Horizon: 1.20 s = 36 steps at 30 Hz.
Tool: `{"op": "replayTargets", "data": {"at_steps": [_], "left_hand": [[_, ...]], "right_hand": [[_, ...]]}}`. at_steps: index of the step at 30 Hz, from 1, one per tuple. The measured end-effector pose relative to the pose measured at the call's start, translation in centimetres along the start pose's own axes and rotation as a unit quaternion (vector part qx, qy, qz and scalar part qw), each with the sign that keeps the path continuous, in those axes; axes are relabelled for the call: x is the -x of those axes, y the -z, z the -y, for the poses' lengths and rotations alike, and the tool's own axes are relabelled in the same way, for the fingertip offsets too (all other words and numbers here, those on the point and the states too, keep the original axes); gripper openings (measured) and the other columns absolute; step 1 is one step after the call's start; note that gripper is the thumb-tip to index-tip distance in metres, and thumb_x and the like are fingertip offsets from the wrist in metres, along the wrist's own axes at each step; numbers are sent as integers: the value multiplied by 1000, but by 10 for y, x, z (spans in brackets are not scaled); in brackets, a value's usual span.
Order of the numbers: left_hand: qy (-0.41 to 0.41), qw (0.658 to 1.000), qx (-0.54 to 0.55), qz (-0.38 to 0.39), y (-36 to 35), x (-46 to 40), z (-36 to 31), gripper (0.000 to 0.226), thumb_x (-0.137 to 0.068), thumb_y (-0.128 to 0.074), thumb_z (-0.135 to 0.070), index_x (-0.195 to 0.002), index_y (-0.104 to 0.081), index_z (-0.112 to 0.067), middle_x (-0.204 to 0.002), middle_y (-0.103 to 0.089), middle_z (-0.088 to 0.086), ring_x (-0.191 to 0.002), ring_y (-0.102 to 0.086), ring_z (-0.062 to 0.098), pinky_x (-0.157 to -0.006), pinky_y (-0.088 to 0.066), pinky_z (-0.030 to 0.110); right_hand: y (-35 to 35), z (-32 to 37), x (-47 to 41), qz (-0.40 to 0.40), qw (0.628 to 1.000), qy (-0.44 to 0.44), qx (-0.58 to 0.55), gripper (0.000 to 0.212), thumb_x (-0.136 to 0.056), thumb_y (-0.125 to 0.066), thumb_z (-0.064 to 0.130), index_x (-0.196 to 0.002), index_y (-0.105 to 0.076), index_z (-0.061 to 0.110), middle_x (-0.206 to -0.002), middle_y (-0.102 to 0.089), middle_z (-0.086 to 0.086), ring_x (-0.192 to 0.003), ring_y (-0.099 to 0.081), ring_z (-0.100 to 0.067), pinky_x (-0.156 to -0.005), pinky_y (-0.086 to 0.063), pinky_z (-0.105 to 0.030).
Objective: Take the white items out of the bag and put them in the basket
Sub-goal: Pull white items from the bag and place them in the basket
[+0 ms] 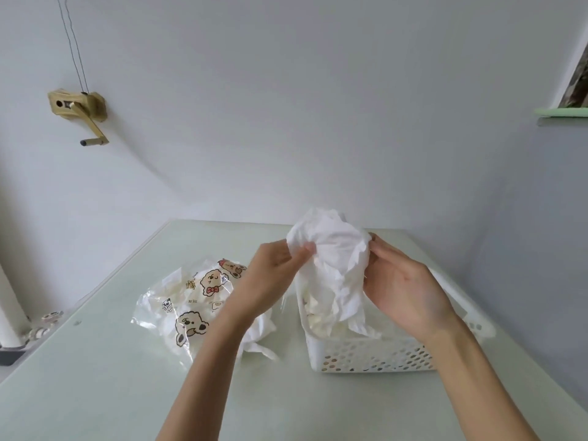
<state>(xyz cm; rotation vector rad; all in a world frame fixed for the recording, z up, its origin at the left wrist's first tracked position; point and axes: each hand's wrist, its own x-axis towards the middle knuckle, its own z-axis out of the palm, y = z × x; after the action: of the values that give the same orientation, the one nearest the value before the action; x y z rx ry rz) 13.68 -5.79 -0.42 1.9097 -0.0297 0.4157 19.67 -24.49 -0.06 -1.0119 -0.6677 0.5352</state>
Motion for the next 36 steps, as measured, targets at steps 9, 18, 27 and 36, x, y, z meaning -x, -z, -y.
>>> {"op": "replayTargets", "data": {"at_steps": [9, 18, 27, 36], "left_hand": [[-139, 989, -4, 42, -35, -19, -2, 45, -92, -56, -41, -83, -55, 3, -76, -54, 27, -63, -47, 25, -59, -40, 38], [-113, 970, 35, 214, -33, -14, -4, 32, -95, -60, -25, -88, -61, 6, -80, -55, 28, -75, -50, 19, -69, -39, 36], [-78, 972, 10, 221, -47, -16, 2, 32, -80, -72, -35, -80, -71, -2, -71, -64, 12, -62, -54, 11, -60, -42, 21], [-69, 984, 69, 148, -57, -24, 18, 17, -95, -57, -21, -93, -67, -9, -85, -69, -7, -83, -65, 6, -82, -50, 20]], "right_hand": [[32, 14, 5, -75, 958, -33, 276, 107, -50, -77, 73, -140, -35, 33, -119, -67, 6, -113, -62, -8, -99, -43, -31], [56, 23, 11, 12, 952, -119, 283, 60, -58, -82, 59, -99, -74, 16, -100, -71, -7, -94, -66, -17, -78, -50, -22], [58, 47, 22, -34, 948, -81, 306, 46, -79, -72, 18, -108, -58, -14, -107, -71, -10, -101, -66, -21, -88, -53, -29], [76, 64, 42, -78, 968, -52, 231, 48, -56, -91, 14, -56, -43, 22, -63, -53, 3, -59, -53, -8, -51, -45, -15]]}}
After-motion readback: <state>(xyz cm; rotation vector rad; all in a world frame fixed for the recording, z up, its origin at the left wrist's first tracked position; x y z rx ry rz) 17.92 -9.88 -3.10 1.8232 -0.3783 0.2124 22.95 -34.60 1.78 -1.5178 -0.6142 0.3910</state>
